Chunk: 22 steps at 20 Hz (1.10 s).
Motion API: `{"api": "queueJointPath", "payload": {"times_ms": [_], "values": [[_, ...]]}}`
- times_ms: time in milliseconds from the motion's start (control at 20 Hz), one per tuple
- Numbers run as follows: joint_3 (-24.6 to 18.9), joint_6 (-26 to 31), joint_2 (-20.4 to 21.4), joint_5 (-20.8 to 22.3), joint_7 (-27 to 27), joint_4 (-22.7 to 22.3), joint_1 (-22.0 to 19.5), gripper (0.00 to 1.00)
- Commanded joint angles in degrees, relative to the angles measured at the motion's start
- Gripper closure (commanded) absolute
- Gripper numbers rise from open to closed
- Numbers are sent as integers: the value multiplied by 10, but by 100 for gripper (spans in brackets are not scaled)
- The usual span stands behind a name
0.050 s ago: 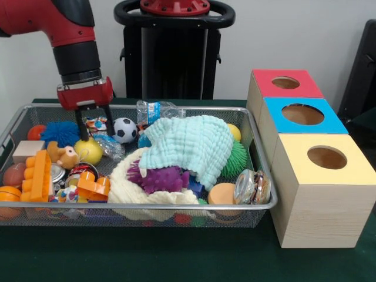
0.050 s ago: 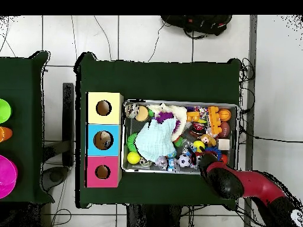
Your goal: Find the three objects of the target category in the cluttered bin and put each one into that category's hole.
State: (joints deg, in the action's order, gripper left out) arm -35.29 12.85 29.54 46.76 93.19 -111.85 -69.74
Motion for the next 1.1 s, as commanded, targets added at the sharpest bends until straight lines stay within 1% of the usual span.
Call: {"api": "queueJointPath", "payload": {"times_ms": [50,200,700,900,1100], "values": [[-55,65,6,-4,-63,-1,0,0],[-49,59,-4,11,-61,9,8,0],[-49,63,23,5,-54,4,28,0],[-44,55,13,9,-48,10,33,0],[-34,44,13,14,-33,12,44,0]]}}
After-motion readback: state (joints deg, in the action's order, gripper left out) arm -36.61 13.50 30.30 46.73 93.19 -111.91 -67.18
